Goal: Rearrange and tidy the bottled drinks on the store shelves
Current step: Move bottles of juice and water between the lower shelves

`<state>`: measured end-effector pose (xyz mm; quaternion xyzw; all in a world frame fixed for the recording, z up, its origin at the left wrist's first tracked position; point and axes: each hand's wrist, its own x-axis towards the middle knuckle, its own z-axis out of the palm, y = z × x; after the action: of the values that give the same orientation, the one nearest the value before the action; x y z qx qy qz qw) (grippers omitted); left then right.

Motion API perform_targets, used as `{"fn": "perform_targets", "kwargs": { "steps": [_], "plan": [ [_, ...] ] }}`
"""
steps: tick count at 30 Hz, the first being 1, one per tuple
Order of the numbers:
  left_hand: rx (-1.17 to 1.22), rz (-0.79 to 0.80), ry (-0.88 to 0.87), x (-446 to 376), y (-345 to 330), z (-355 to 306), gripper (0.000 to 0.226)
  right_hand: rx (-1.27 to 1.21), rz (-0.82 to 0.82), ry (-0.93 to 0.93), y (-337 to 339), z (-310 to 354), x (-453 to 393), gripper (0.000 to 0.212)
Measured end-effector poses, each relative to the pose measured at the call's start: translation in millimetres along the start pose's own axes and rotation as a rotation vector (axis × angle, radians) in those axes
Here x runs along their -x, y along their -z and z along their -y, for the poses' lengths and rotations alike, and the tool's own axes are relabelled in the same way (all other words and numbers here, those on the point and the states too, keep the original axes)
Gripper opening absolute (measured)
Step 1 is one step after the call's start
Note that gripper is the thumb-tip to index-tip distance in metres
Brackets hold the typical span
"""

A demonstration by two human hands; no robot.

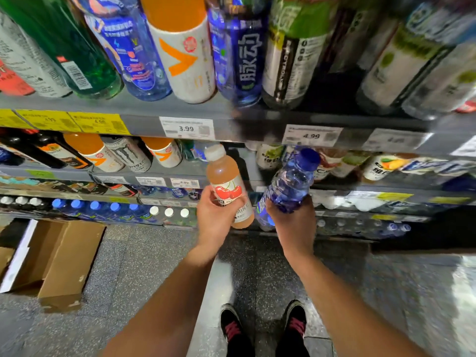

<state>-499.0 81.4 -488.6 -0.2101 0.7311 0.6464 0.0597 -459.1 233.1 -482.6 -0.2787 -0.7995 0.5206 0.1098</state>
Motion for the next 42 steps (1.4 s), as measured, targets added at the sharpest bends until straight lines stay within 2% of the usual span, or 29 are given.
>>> {"fn": "perform_targets", "kwargs": {
  "steps": [7,11,17,22,25,30,36,39,42],
  "plan": [
    [-0.067,-0.144,-0.12,-25,-48,-17,0.05,-0.042,0.085,-0.033,27,-27,5,0.056],
    [-0.064,-0.231,-0.11,-43,-66,-32,0.045,-0.095,0.126,-0.027,35,-32,7,0.034],
    [-0.116,-0.311,-0.173,-51,-74,-39,0.051,-0.104,0.144,0.02,44,-35,5,0.043],
    [-0.116,-0.238,-0.245,-51,-80,-25,0.055,-0.089,0.165,-0.024,48,-37,1,0.045],
    [-0.154,-0.186,-0.267,-55,-83,-18,0.06,-0.081,0.167,-0.022,51,-36,-1,0.038],
    [-0.175,-0.11,-0.201,-58,-78,-18,0.064,-0.03,0.176,-0.041,54,-36,2,0.041],
    [-0.139,-0.184,-0.162,-2,-39,-23,0.031,0.073,0.261,-0.03,60,-15,15,0.046],
    [-0.104,-0.108,-0.159,37,-19,-28,0.014,0.101,0.351,-0.041,58,3,21,0.052],
    [0.022,0.018,-0.117,78,0,-43,0.015,0.171,0.435,0.02,50,35,35,0.051]
  ]
}}
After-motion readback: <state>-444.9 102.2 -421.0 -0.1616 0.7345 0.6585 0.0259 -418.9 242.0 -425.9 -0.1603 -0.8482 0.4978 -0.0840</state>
